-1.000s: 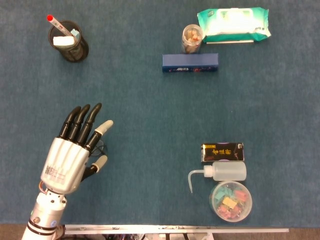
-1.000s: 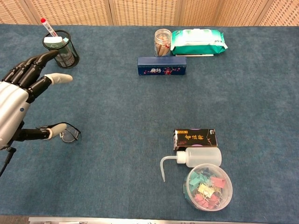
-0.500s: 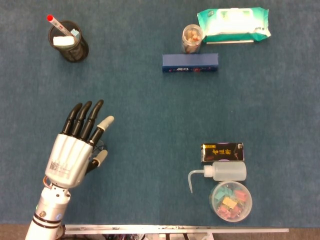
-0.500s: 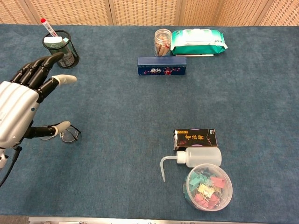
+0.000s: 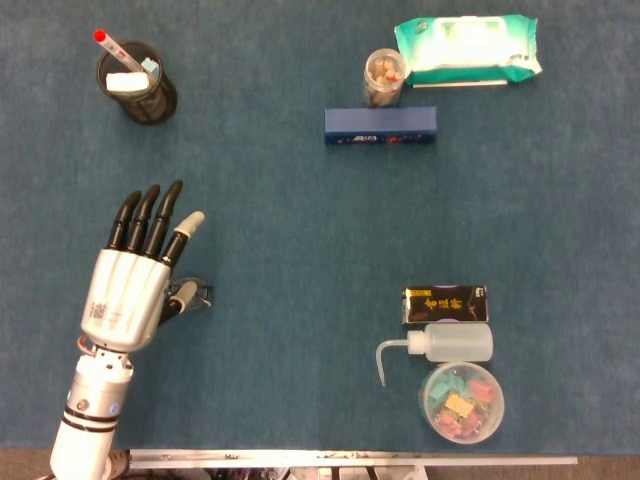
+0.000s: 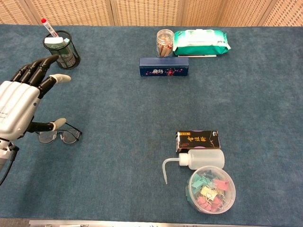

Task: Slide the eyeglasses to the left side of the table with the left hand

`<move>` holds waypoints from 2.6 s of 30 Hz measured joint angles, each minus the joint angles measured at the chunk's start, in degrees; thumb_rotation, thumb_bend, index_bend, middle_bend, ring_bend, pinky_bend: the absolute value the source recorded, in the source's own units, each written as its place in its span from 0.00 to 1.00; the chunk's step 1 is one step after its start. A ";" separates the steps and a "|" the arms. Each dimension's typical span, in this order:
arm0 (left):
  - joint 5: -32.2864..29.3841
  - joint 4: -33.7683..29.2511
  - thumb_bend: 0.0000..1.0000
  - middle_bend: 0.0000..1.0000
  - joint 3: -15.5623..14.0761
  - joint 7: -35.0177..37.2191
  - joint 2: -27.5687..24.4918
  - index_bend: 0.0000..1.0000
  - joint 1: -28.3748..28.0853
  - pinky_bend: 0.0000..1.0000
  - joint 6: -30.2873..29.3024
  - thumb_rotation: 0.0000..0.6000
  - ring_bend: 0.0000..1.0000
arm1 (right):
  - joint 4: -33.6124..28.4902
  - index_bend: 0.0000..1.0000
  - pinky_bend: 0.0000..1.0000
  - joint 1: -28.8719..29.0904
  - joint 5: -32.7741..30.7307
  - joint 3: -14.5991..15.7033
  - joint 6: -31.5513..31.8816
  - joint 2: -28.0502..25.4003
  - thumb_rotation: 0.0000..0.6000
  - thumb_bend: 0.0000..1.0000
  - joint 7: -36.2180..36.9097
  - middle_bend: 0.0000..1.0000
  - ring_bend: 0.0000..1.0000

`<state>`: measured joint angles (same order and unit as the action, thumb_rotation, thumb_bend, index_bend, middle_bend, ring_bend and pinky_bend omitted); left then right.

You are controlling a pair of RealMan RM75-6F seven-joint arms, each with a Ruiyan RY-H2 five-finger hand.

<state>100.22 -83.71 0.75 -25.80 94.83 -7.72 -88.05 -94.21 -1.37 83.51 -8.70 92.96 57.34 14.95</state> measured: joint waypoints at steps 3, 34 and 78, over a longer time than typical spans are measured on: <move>-1.15 1.22 0.12 0.00 0.45 0.27 0.47 0.22 -0.29 0.10 0.66 1.00 0.01 | 0.02 0.36 0.45 0.02 -0.05 -0.02 -0.02 -0.01 1.00 0.00 0.04 0.37 0.27; -7.19 7.97 0.12 0.00 0.31 0.67 2.93 0.22 -1.15 0.10 3.45 1.00 0.01 | 0.02 0.36 0.45 -0.06 -0.14 -0.07 0.11 -0.06 1.00 0.00 0.19 0.37 0.27; -5.26 2.24 0.12 0.00 -1.00 1.72 -1.72 0.22 -0.49 0.10 -2.18 1.00 0.01 | -0.07 0.36 0.45 0.19 0.08 0.14 -0.35 0.12 1.00 0.00 -0.55 0.37 0.27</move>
<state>94.97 -81.48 -0.25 -24.07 93.11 -8.21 -90.23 -94.29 -1.18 83.60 -8.57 92.61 57.46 14.40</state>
